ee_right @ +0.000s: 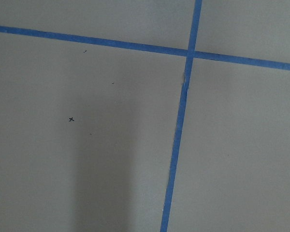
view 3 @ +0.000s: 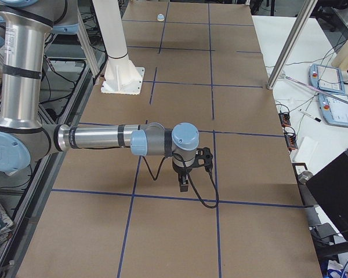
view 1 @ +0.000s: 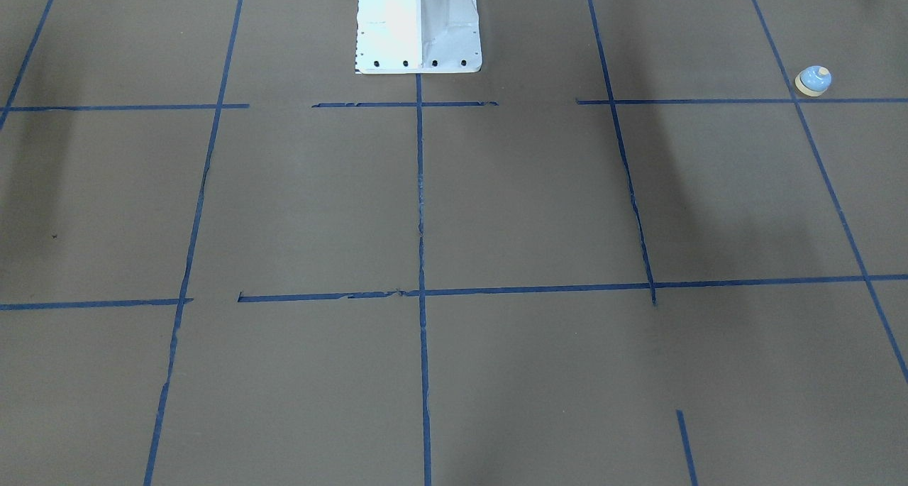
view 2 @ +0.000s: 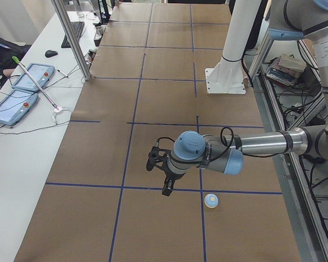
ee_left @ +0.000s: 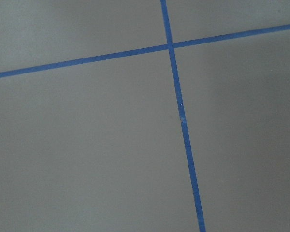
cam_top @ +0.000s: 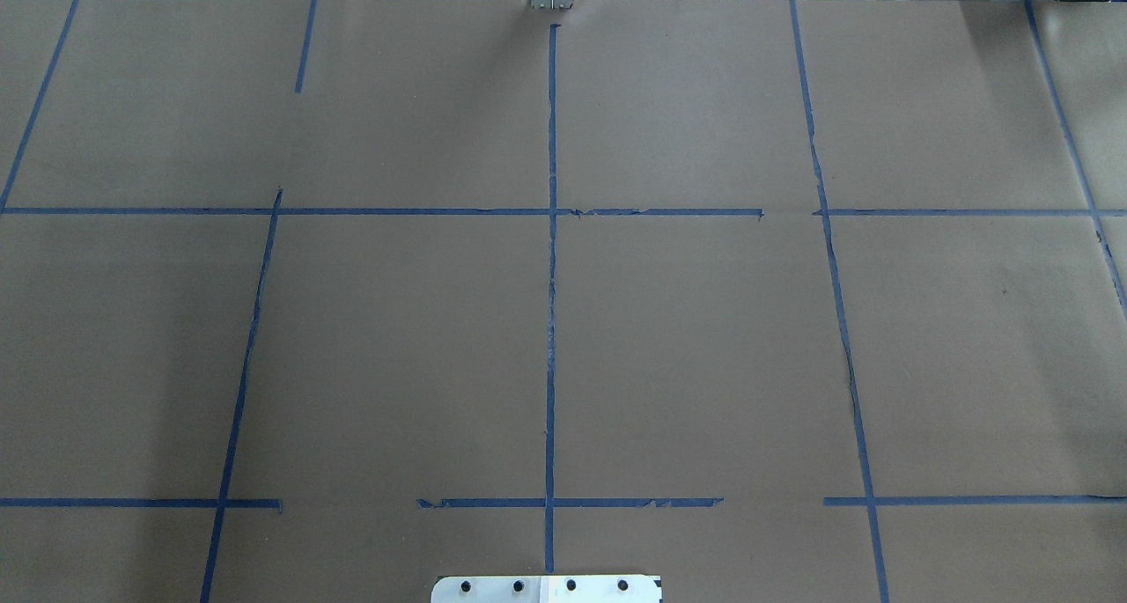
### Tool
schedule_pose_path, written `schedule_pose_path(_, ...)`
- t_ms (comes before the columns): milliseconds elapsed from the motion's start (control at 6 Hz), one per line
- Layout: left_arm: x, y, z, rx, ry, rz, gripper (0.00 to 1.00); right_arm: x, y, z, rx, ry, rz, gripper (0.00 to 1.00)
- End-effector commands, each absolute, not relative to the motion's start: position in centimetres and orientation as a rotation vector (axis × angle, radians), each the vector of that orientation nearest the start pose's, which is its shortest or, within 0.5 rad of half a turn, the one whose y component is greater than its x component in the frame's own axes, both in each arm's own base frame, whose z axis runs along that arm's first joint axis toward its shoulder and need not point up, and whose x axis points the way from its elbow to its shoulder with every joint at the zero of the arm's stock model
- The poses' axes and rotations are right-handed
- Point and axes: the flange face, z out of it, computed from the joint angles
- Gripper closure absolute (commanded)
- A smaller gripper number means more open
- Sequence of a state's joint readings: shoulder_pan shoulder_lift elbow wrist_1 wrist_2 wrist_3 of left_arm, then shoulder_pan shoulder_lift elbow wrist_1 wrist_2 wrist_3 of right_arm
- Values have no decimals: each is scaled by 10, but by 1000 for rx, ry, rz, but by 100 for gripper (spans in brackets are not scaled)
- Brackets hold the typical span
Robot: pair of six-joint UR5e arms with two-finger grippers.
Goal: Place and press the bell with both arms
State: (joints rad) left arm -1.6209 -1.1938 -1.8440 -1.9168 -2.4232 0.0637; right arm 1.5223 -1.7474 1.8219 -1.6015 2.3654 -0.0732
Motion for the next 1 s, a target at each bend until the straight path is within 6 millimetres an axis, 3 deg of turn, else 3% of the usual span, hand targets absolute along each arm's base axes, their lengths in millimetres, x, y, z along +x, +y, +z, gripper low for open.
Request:
schedule_pose_path(0, -31, -336, 647, 161, 865, 99, 0, 42, -417, 614, 56, -794, -133, 0)
schedule_pose_path(333, -3, -295, 687, 93, 832, 137, 0, 42, -413, 614, 53, -795, -133, 0)
schedule_pose_path(833, 40, -261, 742, -11, 787, 256, 0, 43, -412, 614, 53, -794, -132, 0)
